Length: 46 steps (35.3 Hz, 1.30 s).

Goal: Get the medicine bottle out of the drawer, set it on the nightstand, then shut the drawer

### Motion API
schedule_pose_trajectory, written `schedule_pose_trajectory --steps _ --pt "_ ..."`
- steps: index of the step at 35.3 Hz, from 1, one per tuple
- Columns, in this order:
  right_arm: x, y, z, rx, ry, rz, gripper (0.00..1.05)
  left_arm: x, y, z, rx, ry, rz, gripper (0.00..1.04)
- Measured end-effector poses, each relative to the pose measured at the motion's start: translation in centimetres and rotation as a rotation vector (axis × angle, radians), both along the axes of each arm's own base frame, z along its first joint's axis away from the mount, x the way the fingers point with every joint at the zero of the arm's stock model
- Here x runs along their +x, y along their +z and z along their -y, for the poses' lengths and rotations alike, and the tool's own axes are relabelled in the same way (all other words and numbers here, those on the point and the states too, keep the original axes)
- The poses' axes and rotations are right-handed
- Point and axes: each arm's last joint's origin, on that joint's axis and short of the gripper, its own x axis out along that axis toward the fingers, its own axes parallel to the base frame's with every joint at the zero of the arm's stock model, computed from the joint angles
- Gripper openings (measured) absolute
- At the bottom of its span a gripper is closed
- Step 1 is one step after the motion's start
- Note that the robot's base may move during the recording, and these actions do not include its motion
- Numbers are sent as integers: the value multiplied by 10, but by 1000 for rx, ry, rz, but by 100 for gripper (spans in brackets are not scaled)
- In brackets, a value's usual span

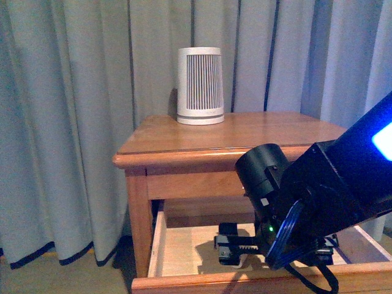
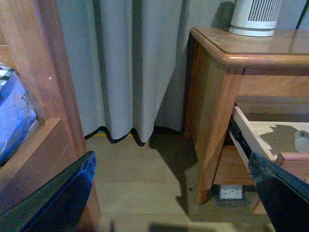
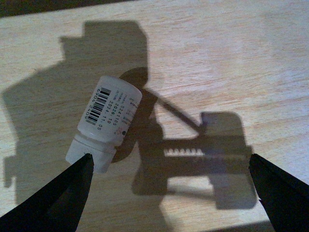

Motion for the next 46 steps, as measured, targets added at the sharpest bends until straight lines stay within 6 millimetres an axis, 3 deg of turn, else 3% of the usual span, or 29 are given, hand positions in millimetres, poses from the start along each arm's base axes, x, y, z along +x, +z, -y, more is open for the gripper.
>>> schedule_pose_trajectory --steps 13,26,46 --pt "19 -7 -11 27 2 6 98 0 0 0 0 0 0 98" --pt "16 -8 -22 35 16 -25 98 0 0 0 0 0 0 98" --pt "19 30 -41 -25 71 61 98 0 0 0 0 0 0 98"
